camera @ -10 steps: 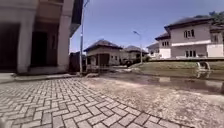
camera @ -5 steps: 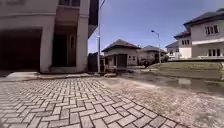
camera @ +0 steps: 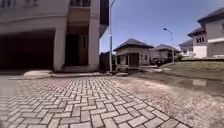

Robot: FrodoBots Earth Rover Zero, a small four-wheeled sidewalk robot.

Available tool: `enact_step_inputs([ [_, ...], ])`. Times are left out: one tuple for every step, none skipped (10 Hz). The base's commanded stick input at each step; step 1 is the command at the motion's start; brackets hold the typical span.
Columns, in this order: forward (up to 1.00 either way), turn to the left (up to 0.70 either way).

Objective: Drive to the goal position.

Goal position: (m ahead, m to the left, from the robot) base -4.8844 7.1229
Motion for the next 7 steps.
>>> enact_step_inputs([
  [0.00,0.50],
  [0.00,0.50],
  [0.00,0.50],
  [0.00,0.50],
  [0.00,0.50],
  [0.00,0.50],
  [0.00,0.50],
])
